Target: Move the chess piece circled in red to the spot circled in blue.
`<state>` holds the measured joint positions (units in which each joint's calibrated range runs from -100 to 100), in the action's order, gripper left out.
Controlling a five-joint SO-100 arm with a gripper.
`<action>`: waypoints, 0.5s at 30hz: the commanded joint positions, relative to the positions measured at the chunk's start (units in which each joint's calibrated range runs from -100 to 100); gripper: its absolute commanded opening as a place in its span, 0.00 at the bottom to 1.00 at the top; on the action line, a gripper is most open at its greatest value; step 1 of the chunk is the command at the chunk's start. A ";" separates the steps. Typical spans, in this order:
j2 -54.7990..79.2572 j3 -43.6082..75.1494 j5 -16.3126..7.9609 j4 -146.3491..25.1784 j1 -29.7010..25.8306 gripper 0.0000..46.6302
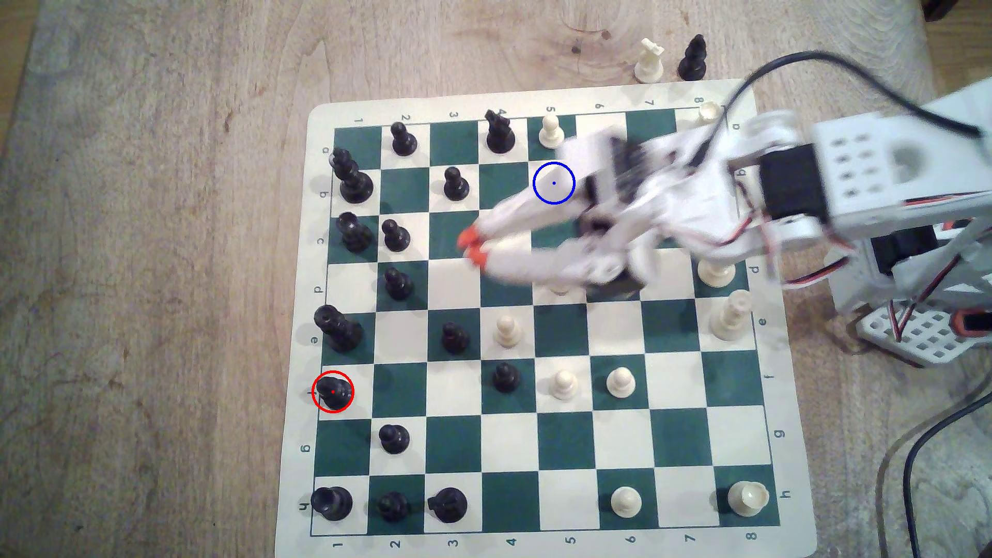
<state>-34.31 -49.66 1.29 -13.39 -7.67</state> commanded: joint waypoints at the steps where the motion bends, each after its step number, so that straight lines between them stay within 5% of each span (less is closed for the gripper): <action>1: 8.76 15.48 -0.78 -3.57 -1.13 0.01; 9: 18.95 26.09 -0.24 -9.71 -1.99 0.17; 12: 25.65 36.06 -2.69 -13.64 -0.97 0.25; 15: 30.15 39.42 -2.54 -12.49 -1.21 0.30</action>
<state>-6.91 -20.56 -0.95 -26.22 -8.78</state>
